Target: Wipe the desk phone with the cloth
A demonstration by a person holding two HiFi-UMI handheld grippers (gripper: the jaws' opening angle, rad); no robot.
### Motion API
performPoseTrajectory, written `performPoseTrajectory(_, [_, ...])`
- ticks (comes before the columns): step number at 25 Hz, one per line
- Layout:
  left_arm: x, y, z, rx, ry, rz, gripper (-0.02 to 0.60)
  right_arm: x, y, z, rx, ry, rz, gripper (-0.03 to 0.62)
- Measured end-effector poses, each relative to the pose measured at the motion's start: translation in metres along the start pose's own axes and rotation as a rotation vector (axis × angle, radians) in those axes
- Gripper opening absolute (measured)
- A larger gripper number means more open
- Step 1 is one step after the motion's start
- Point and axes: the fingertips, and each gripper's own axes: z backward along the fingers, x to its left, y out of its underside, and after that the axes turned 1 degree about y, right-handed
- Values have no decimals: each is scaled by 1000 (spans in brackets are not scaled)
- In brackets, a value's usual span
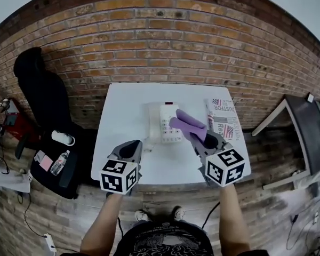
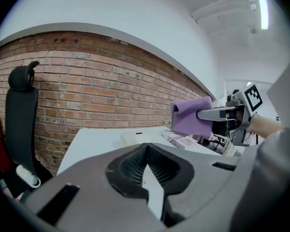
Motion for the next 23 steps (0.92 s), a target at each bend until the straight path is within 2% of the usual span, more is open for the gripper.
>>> performPoseTrajectory(11, [-22, -10, -12, -8, -41, -18, 6, -29, 5, 12, -28, 20, -28, 46])
performPoseTrajectory(23, [-27, -13, -13, -9, -63, -15, 6, -33, 7, 14, -37, -2, -29, 46])
